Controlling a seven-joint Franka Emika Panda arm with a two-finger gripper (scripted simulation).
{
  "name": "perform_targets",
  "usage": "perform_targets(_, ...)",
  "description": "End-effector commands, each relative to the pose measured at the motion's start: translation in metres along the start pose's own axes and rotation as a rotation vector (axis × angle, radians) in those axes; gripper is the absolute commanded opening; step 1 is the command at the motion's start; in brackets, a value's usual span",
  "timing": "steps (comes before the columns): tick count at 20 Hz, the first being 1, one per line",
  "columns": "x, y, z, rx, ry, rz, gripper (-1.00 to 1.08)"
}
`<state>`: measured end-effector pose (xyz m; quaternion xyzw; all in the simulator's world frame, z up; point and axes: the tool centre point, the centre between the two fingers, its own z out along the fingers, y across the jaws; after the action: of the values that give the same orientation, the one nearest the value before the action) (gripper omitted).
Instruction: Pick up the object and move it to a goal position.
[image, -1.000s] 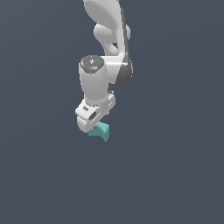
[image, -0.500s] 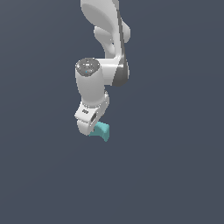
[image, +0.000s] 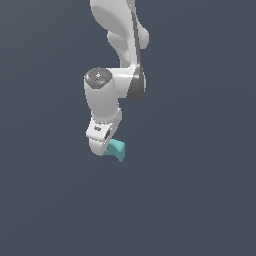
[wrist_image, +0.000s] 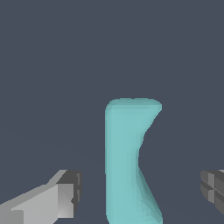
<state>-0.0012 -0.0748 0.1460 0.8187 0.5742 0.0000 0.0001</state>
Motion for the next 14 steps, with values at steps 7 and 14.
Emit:
perform_targets(7,0.0,0.0,0.01,0.0,0.0,-0.003,1.0)
perform_targets(14,0.0,-0.001,0.043,0.0,0.001,-0.007,1.0)
